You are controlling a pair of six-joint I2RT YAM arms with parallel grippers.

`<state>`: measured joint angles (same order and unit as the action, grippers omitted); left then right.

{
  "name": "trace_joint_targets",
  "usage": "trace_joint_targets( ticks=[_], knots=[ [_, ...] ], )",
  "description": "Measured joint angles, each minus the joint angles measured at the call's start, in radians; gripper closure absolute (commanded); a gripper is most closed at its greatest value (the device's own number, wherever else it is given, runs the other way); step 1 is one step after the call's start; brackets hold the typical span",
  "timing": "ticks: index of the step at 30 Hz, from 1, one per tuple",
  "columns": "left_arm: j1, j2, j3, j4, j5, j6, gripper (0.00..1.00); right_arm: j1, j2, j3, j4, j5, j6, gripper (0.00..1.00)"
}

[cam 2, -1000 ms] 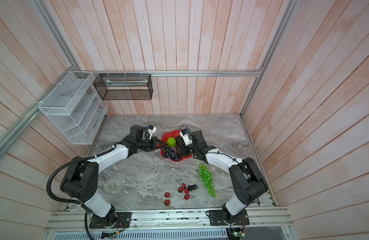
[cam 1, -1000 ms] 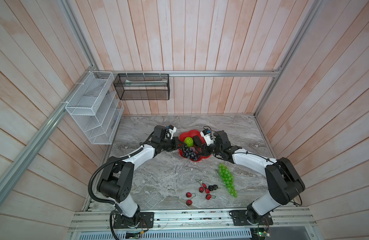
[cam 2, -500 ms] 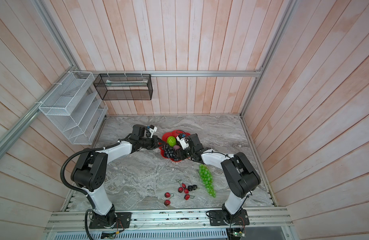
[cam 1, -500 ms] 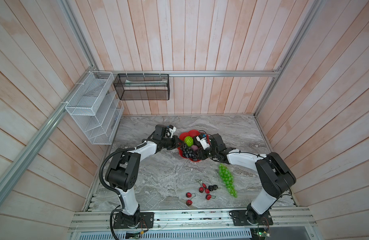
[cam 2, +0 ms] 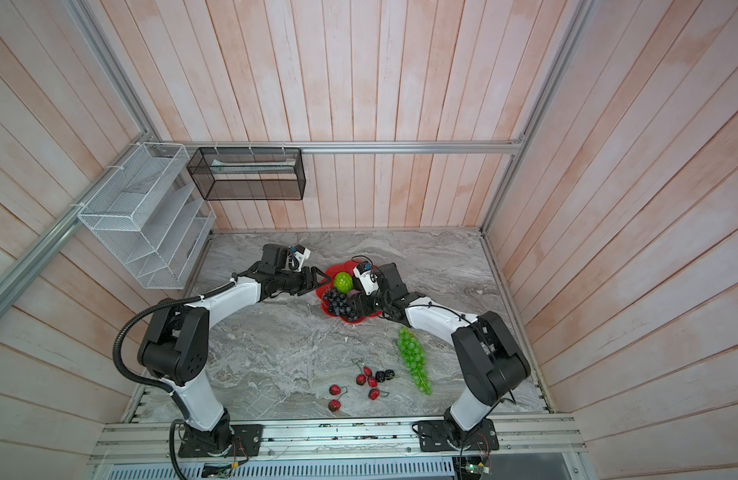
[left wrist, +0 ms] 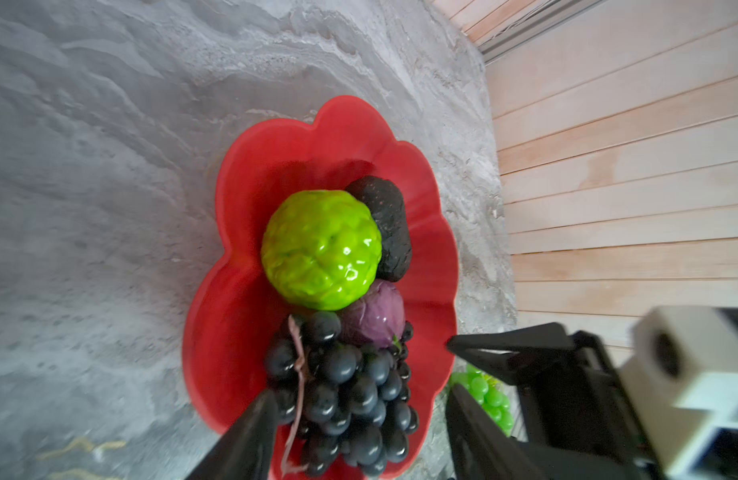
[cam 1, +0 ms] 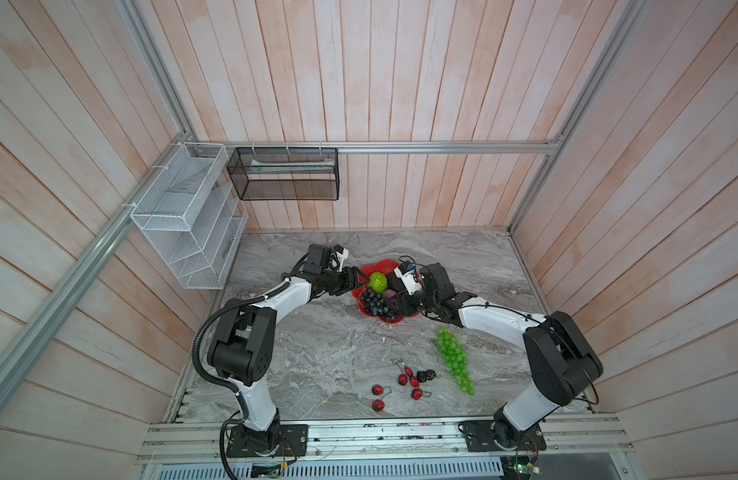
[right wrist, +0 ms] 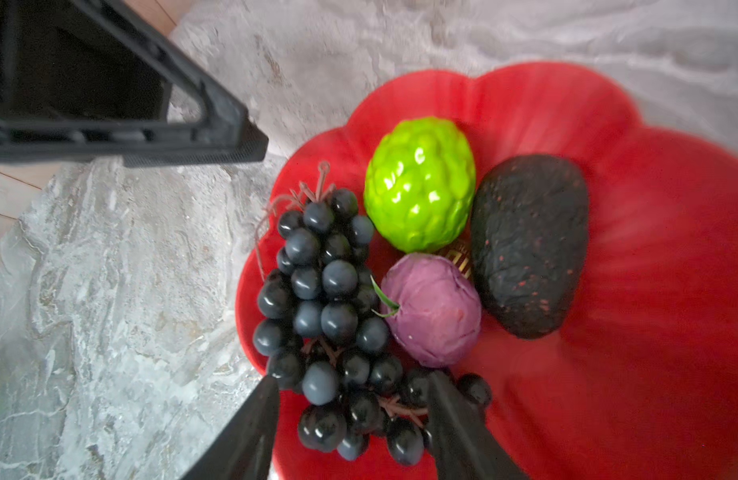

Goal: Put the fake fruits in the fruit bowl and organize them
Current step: 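Lower the black grapes into the bowl beside the purple fruit and open the left gripper, then withdraw the left gripper while the right gripper reaches down to the green grapes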

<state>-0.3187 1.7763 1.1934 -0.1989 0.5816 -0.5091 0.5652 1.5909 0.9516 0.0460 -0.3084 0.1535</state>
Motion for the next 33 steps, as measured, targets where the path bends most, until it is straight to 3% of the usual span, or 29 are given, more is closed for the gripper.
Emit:
trace_joint_targets(
  ticks=[8, 13, 18, 24, 30, 33],
  knots=[
    [-0.01, -0.256, -0.091, -0.111, -0.192, 0.045, 0.31, -0.003, -0.266, -0.032, -0.048, 0.06, 0.08, 0.36],
    [-0.068, -0.385, -0.195, -0.131, -0.27, 0.042, 0.33, -0.024, -0.435, -0.129, -0.121, 0.095, 0.173, 0.31],
    [-0.139, -0.422, -0.23, -0.145, -0.323, 0.038, 0.33, -0.116, -0.584, -0.248, -0.2, 0.102, 0.283, 0.23],
    [-0.146, -0.452, -0.244, -0.126, -0.348, 0.026, 0.33, -0.313, -0.738, -0.354, -0.314, 0.095, 0.377, 0.18],
    [-0.146, -0.449, -0.244, -0.114, -0.351, 0.028, 0.32, -0.427, -0.774, -0.434, -0.36, 0.07, 0.424, 0.17],
    [-0.146, -0.422, -0.244, -0.098, -0.346, 0.032, 0.33, -0.432, -0.748, -0.468, -0.353, 0.046, 0.431, 0.23]
  ],
)
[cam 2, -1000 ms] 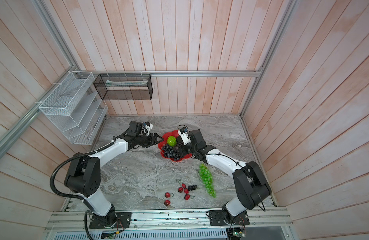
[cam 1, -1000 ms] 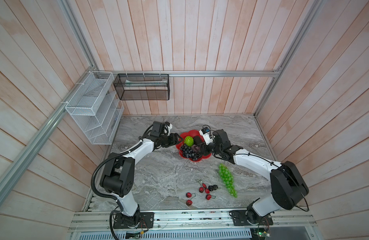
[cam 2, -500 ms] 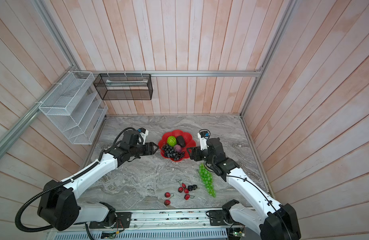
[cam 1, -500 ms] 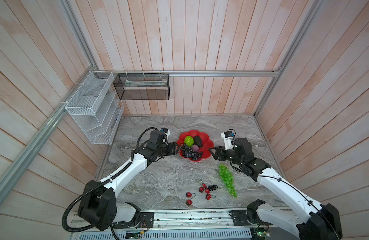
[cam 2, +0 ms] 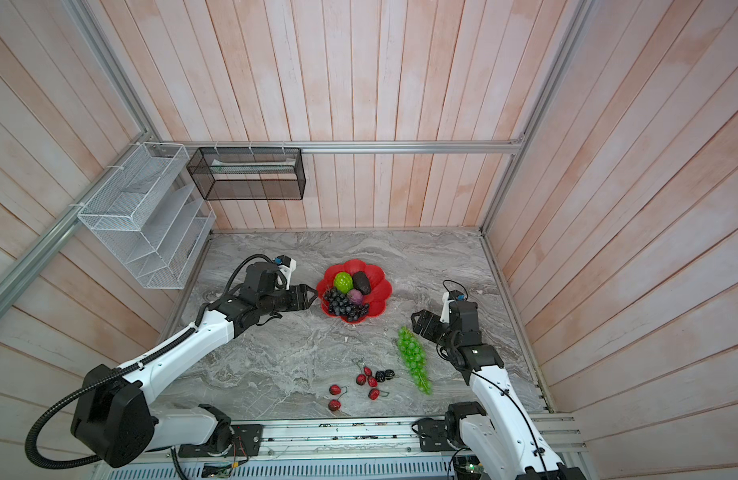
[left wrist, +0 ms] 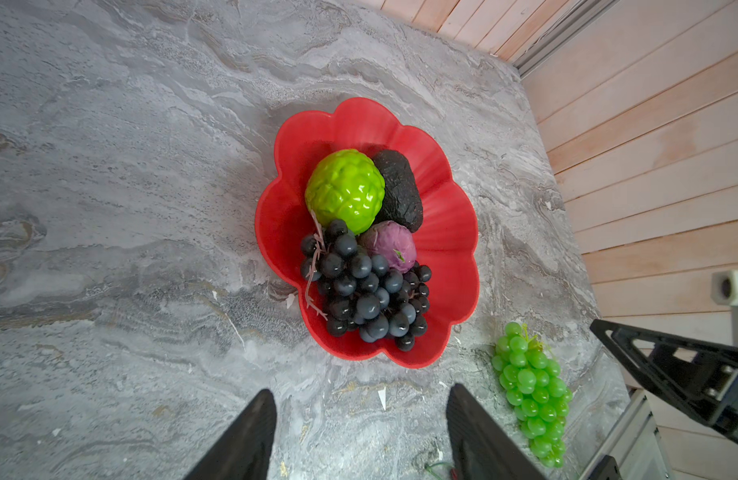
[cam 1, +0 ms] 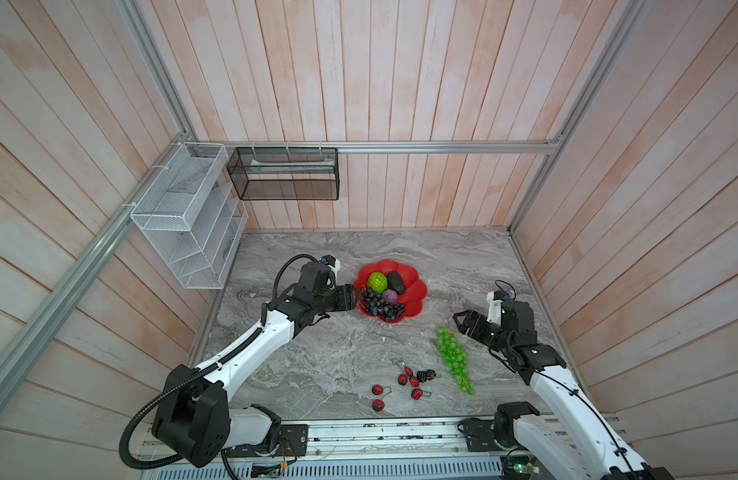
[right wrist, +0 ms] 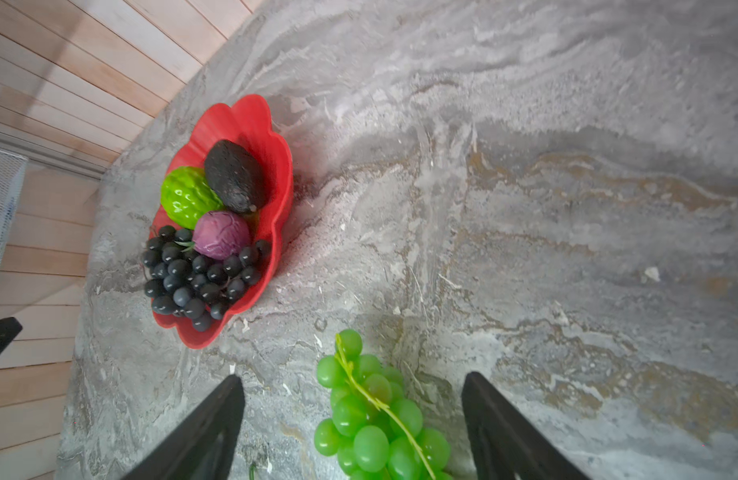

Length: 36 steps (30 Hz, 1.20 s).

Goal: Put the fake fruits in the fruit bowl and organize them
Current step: 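Withdraw the left gripper while the right gripper reaches down to the green grapes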

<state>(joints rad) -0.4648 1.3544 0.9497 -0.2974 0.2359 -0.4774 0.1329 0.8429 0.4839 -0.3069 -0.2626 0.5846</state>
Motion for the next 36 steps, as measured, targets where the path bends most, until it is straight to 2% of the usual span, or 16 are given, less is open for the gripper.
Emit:
trace_joint_targets(
  ticks=[5, 17, 29, 32, 36],
  knots=[
    [0.0, 0.05, 0.0, 0.007, 0.019, 0.003, 0.33, 0.0, 0.088, -0.039, 0.044, -0.052, -0.002, 0.31],
    [0.0, 0.105, 0.021, 0.013, 0.029, 0.003, 0.33, -0.003, 0.2, -0.074, 0.159, -0.105, -0.007, 0.42],
    [0.0, 0.126, 0.04, 0.004, 0.033, 0.003, 0.33, -0.005, 0.385, -0.045, 0.289, -0.19, -0.032, 0.7],
    [0.0, 0.132, 0.044, -0.001, 0.033, 0.003, 0.33, -0.005, 0.395, -0.034, 0.298, -0.197, -0.039, 0.75],
    [0.0, 0.145, 0.046, -0.002, 0.035, 0.003, 0.33, -0.005, 0.38, -0.031, 0.283, -0.199, -0.047, 0.76]
  ],
)
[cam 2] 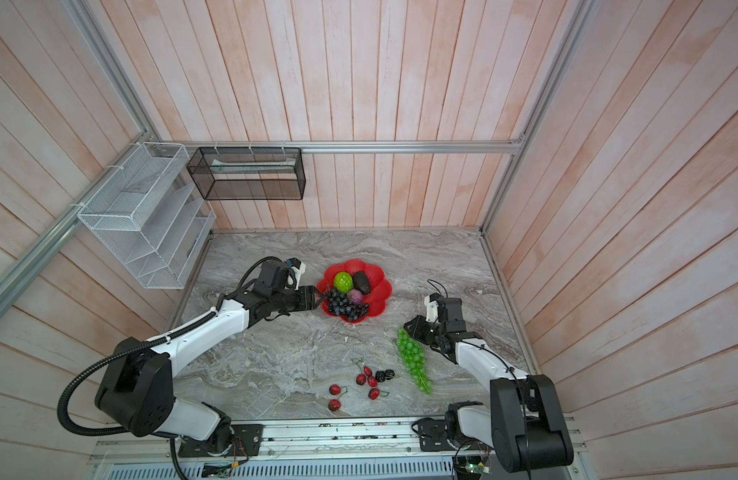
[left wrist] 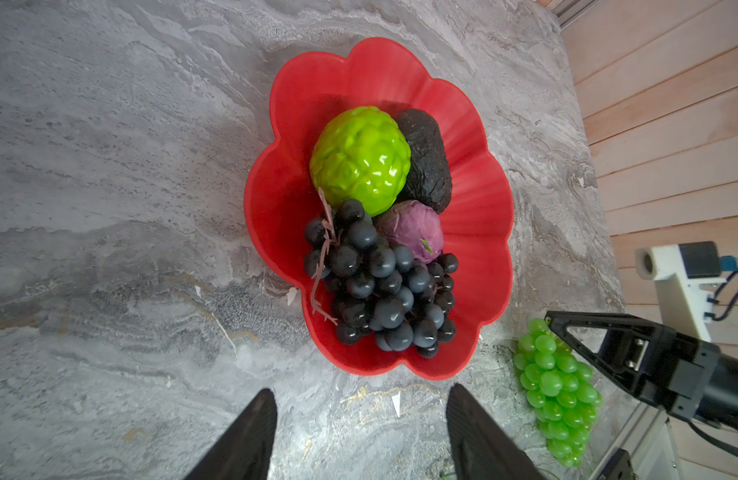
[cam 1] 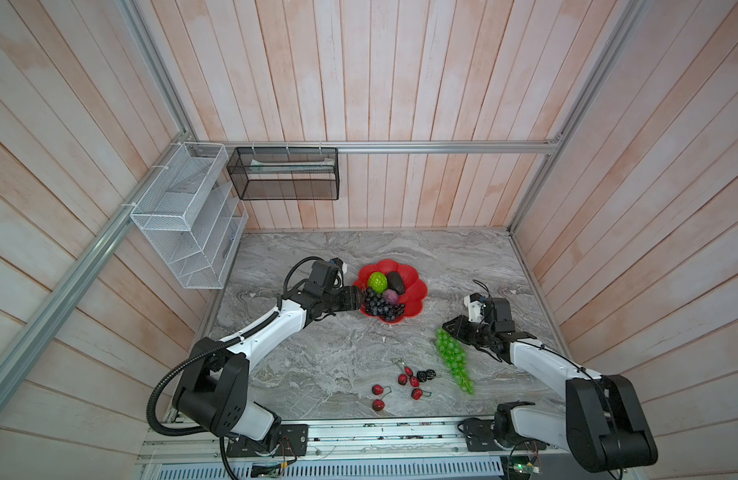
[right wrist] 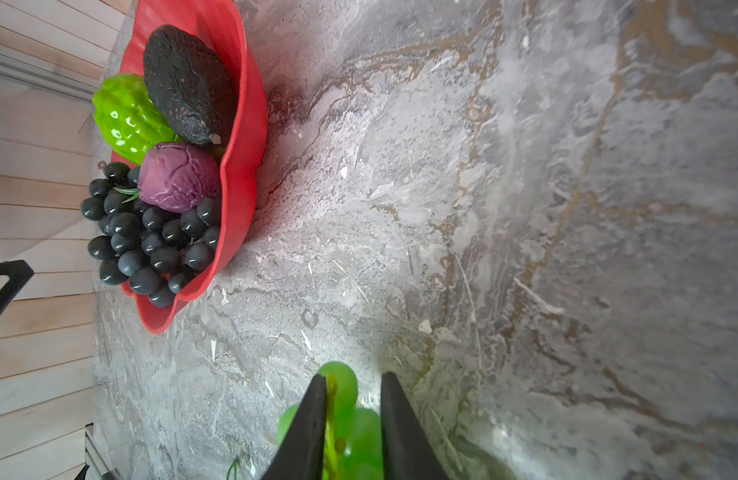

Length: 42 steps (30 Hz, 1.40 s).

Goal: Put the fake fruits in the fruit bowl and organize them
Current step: 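Withdraw the left gripper while the right gripper reaches down to the green grapes, then close the right gripper on the green grapes stem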

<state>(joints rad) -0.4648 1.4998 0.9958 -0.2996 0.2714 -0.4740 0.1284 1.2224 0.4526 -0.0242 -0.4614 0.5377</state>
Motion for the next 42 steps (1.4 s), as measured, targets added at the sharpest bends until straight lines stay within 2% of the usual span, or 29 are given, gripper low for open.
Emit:
trace_joint_targets(
  ticks=[7, 12, 16, 19, 22, 26, 34, 42],
  knots=[
    [0.0, 0.01, 0.003, 0.0, 0.009, 0.0, 0.33, 0.0, -0.069, 0.005, -0.041, 0.01, -0.014, 0.82],
    [0.0, 0.01, 0.006, 0.0, 0.01, 0.0, 0.33, 0.0, -0.076, 0.006, -0.055, 0.011, -0.014, 0.82],
    [0.0, 0.01, 0.007, 0.0, 0.009, 0.0, 0.33, -0.003, -0.08, 0.006, -0.068, 0.019, -0.022, 0.71],
    [0.0, 0.01, 0.007, 0.0, 0.01, 0.0, 0.33, -0.028, -0.096, 0.005, -0.086, 0.029, -0.032, 0.58],
    [0.0, 0.01, 0.007, -0.001, 0.009, 0.0, 0.33, -0.066, -0.117, 0.005, -0.088, 0.038, -0.04, 0.54],
    [0.0, 0.01, 0.01, -0.007, 0.009, 0.003, 0.33, -0.08, -0.133, -0.004, -0.07, 0.019, -0.04, 0.55],
    [0.0, 0.01, 0.016, -0.008, 0.016, 0.003, 0.33, -0.08, -0.05, -0.039, -0.042, -0.119, -0.048, 0.61],
    [0.0, 0.01, 0.018, -0.01, 0.016, 0.003, 0.33, -0.08, -0.045, -0.051, 0.003, -0.183, -0.034, 0.72]
  ],
)
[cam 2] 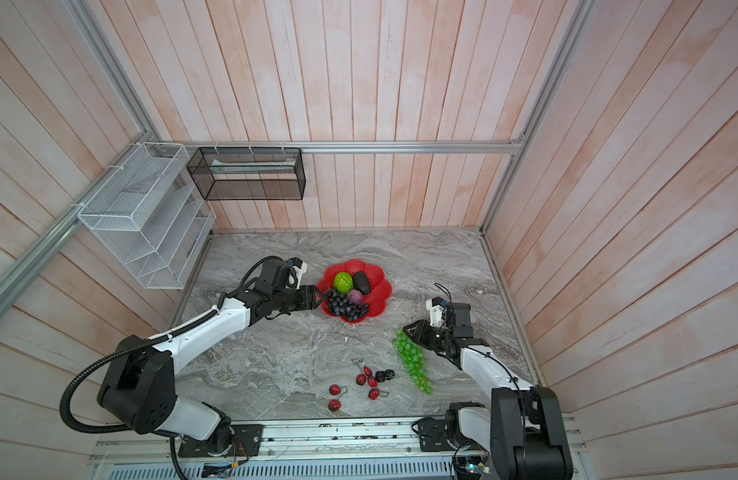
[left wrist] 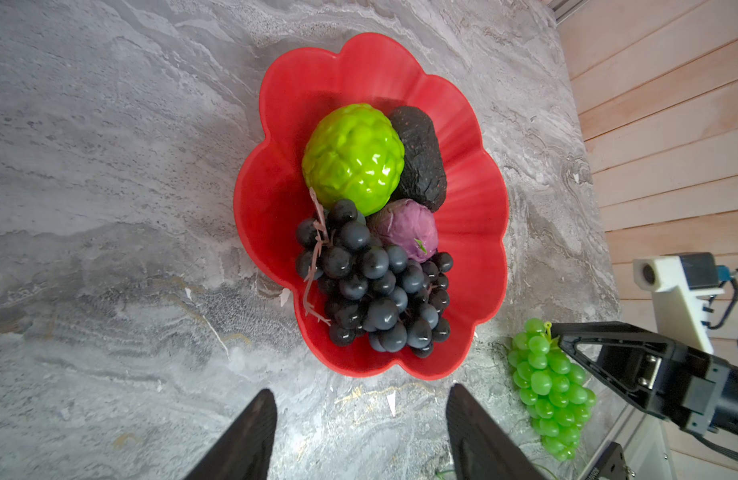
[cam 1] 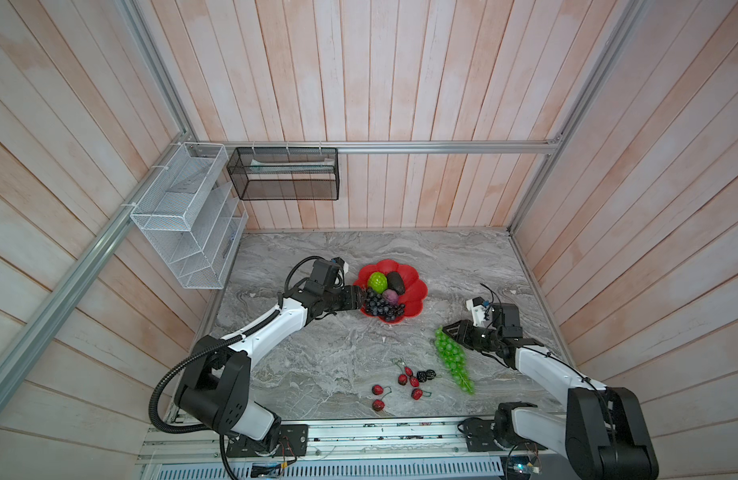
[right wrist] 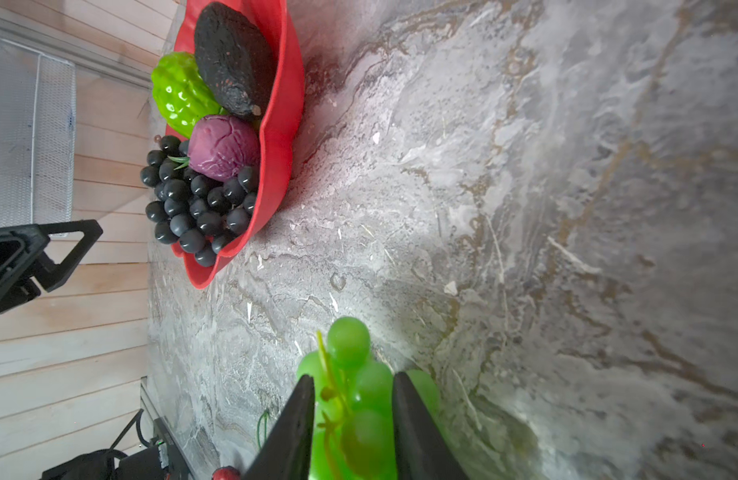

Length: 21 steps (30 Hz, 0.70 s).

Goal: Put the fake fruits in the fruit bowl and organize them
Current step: 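Close the right gripper on the green grapes stem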

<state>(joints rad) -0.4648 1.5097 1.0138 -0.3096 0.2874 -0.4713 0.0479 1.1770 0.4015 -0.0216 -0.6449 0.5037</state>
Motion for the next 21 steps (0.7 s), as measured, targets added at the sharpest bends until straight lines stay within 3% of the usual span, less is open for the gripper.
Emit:
trace_joint_targets(
  ticks=[12, 16, 17, 21],
  knots=[
    [0.0, 0.0, 0.0, -0.009, 0.0, 0.0, 0.33, 0.0, -0.003, 0.0, -0.001, -0.011, 0.001, 0.75],
    [0.0, 0.0, 0.0, -0.009, 0.0, 0.0, 0.33, 0.0, -0.002, 0.0, 0.0, -0.011, -0.002, 0.82],
    [0.0, 0.0, 0.0, -0.009, 0.0, 0.0, 0.33, 0.0, -0.003, 0.0, -0.001, -0.011, -0.004, 0.87],
    [0.0, 0.0, 0.0, -0.009, 0.0, -0.001, 0.33, 0.0, -0.014, 0.0, -0.011, 0.001, -0.013, 0.91]
  ],
)
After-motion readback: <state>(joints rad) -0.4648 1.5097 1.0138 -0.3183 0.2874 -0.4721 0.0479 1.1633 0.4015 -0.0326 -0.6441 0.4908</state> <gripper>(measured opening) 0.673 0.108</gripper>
